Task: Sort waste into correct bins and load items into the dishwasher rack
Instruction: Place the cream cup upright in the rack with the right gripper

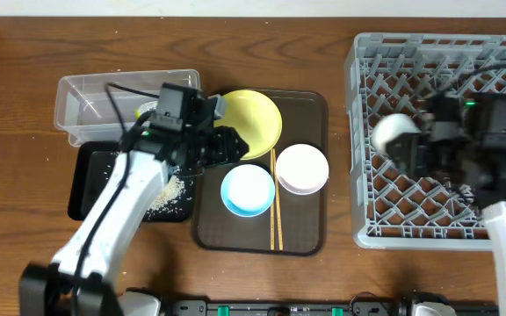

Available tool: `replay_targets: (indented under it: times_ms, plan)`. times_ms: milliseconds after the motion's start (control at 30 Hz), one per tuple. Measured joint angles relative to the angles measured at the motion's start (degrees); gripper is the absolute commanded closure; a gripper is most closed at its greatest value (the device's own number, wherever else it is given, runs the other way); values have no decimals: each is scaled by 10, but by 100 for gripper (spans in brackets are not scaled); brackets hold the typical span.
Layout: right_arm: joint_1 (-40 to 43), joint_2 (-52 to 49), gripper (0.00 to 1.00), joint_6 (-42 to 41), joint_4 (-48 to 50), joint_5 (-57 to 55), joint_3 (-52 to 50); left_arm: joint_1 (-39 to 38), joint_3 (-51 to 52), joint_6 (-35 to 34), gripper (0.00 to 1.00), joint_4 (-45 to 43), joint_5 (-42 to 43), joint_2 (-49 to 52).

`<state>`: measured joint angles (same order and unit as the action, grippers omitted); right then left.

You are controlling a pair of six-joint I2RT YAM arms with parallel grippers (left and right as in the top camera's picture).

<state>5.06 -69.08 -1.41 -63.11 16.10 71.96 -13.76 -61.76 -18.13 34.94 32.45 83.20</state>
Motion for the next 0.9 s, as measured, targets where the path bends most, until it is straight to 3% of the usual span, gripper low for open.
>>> replay_targets:
  times_ms: [200,433,700,800,900]
  plan:
    - [101,0,88,-19,-55,-92,20,0,0,5,52,13,-61,-37]
    - [193,-48,85,-25,-101,-142,21,0,0,6,52,18,-80,-40]
    - [228,-134,82,-25,-121,-163,22,0,0,6,52,21,-87,-40]
    - [230,-162,75,-25,-115,-166,22,0,0,6,52,21,-87,-40]
    - [231,-188,51,-25,-106,-166,22,0,0,6,52,21,-87,-40]
